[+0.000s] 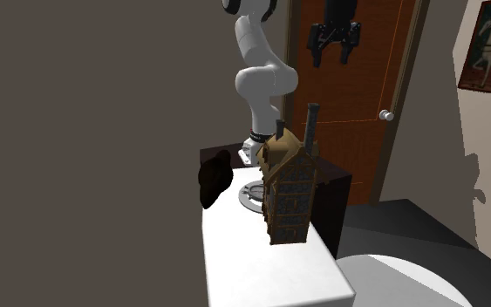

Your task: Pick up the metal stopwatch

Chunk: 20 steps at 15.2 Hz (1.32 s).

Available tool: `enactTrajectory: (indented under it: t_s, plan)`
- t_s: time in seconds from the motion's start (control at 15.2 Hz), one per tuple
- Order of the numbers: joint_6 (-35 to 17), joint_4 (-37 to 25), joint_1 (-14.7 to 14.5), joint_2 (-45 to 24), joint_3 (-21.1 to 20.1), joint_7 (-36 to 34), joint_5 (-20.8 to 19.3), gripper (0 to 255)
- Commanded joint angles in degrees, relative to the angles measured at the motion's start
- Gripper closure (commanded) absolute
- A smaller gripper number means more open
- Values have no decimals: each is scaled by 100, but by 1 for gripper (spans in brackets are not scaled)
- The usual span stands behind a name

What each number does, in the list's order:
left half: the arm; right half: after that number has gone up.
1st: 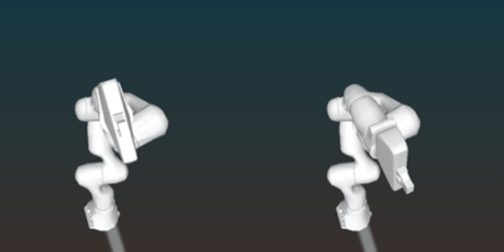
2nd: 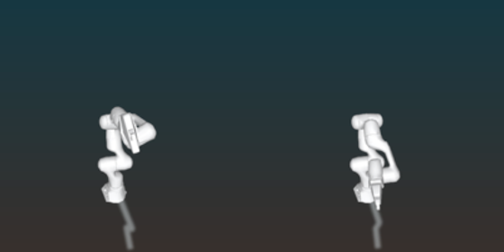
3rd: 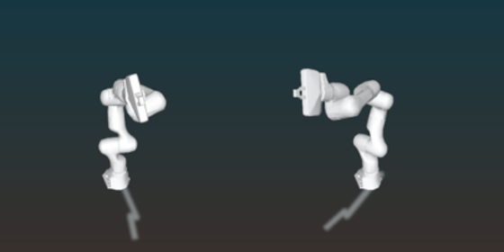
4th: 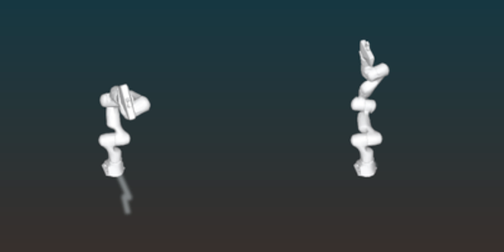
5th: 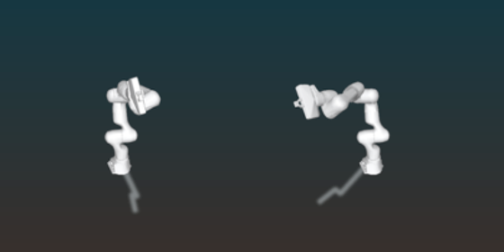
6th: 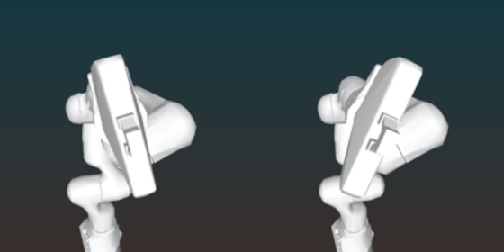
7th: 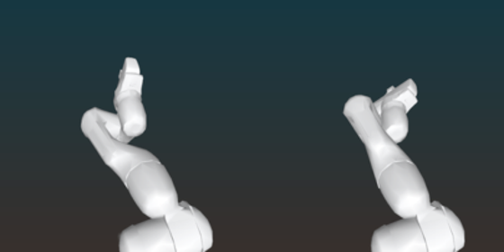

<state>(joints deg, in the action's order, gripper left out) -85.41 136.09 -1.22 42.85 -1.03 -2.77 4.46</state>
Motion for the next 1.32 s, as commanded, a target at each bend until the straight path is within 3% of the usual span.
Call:
enactTrajectory:
  t_s: [0.0,0.73,1.25]
  plan:
    - [0,0,0,0,0,0,0,0]
    - [-1322,1987,15,875,1221,2538,-1359,0]
    - [-2832,2756,275,437,2493,4406,-2640,0]
